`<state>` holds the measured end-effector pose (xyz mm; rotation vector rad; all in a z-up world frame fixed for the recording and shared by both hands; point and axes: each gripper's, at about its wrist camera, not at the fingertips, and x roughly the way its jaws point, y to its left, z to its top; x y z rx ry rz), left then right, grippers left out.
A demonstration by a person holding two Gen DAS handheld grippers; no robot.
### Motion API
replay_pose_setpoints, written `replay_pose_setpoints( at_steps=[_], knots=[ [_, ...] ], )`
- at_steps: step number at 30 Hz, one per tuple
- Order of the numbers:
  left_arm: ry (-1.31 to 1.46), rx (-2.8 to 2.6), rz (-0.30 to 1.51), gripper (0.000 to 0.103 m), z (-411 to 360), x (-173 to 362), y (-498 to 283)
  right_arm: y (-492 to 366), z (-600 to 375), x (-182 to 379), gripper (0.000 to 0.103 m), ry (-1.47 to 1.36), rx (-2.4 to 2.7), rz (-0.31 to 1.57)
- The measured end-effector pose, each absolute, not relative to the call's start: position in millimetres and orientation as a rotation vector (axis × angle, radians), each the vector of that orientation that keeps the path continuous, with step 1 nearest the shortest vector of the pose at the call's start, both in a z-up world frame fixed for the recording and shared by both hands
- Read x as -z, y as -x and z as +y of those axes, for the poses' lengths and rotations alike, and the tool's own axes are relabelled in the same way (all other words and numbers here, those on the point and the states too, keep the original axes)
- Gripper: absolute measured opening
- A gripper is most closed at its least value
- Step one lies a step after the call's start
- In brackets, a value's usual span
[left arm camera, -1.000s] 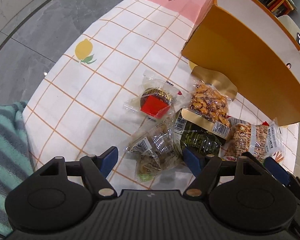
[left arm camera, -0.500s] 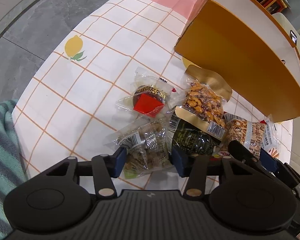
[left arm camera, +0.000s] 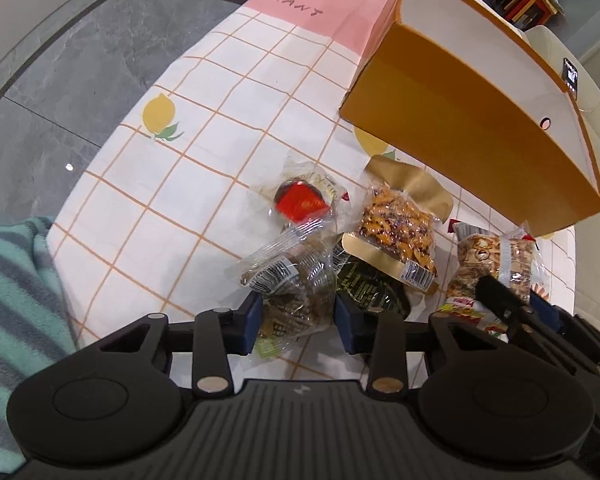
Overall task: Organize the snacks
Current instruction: 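Grasp the clear nut packet with the left tool while the right tool grasps the brick-print snack bag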
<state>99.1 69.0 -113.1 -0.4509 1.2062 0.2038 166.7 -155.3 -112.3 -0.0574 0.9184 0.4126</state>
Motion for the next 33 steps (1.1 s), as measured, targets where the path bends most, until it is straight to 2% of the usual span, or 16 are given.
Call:
replay_pose_setpoints(
  at_steps=[2,3,4,10,12,14,16,18,20,26,30,33],
  knots=[
    [0.437,-0.210,1.204,0.033,69,109,-94,-162,-157,106,0.030,0.062,-0.409,0.913],
    [0.435,-0.203,1.200,0.023,69,108,-92,-159,-159,103,0.030,0.062,-0.407,0.910],
    [0.433,-0.197,1.196,0.018,70,106,-91,-156,-161,101,0.030,0.060,-0.405,0.905],
    [0.438,-0.182,1.197,0.017,71,104,-84,-143,-172,93,0.030,0.046,-0.393,0.903],
    [0.462,-0.171,1.208,0.022,75,107,-84,-139,-176,92,0.030,0.042,-0.390,0.907],
    [0.495,-0.168,1.211,0.023,79,108,-83,-136,-178,94,0.030,0.038,-0.388,0.914],
    [0.486,-0.163,1.229,0.034,81,107,-85,-134,-178,95,0.030,0.037,-0.386,0.924],
    [0.493,-0.165,1.234,0.049,84,104,-84,-133,-179,97,0.030,0.039,-0.385,0.935],
    [0.475,-0.172,1.235,0.055,85,99,-85,-132,-179,98,0.030,0.042,-0.385,0.939],
    [0.399,-0.251,1.277,0.056,93,96,-88,-132,-178,100,0.030,0.042,-0.393,0.942],
    [0.400,-0.273,1.323,0.062,97,107,-93,-134,-178,101,0.030,0.039,-0.394,0.946],
    [0.417,-0.256,1.362,0.062,94,117,-96,-135,-180,102,0.030,0.035,-0.390,0.950]
  ],
)
